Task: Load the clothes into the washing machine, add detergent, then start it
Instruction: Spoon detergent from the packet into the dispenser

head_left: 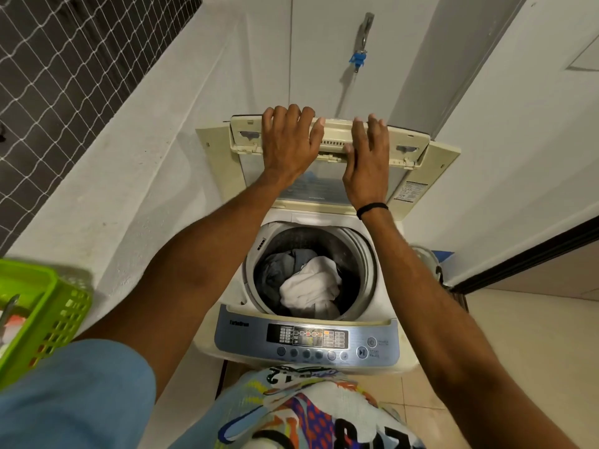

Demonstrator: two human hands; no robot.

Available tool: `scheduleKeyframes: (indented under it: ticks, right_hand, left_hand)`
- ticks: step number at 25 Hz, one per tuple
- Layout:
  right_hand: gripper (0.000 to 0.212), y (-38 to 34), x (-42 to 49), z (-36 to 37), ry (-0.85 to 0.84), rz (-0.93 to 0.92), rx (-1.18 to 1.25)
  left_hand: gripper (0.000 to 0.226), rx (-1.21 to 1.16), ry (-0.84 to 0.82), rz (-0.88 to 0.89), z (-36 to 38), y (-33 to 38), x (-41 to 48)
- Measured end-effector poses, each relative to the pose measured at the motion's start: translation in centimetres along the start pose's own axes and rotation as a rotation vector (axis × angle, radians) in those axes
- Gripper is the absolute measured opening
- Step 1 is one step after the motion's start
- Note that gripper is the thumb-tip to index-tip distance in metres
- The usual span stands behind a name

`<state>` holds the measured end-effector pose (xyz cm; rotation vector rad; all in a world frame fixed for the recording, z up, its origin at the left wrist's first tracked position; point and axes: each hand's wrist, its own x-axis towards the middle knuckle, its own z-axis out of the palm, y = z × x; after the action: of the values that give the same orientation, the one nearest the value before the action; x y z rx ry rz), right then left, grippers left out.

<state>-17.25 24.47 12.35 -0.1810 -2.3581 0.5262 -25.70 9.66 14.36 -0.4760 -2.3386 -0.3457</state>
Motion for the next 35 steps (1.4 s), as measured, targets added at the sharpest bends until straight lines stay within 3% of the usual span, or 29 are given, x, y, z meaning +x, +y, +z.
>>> scheduleKeyframes:
  ticks: [6,14,21,31,35]
  right_hand:
    - [0.073,0.4,-1.4,0.2,0.015,0.042,0.091]
    - [0.082,1.8,1.5,1.5,-0.063,0.062,0.087]
    - [0.075,3.1,3.2,3.1,-0.063,0.041,0.144]
    - [0.073,2.9,5.1,4.3,-0.052,0.094,0.138]
    - [0.046,2.2,2.5,4.1,0.174,0.218,0.262]
  left_hand:
    - [0.047,-0.038,0.068,0.016,1.4,-0.5,0.9]
    - [0.047,-0.065,0.072,-0.029,3.6,-0.7,3.8]
    - [0.042,-0.136,0.212,-0.044,6.5,-0.9,5.4]
    - [0.038,-0.118,0.225,-0.052,8.4,-1.2,7.0]
    - [0.036,-0.143,0.233,-0.039,7.7,-1.1,6.7]
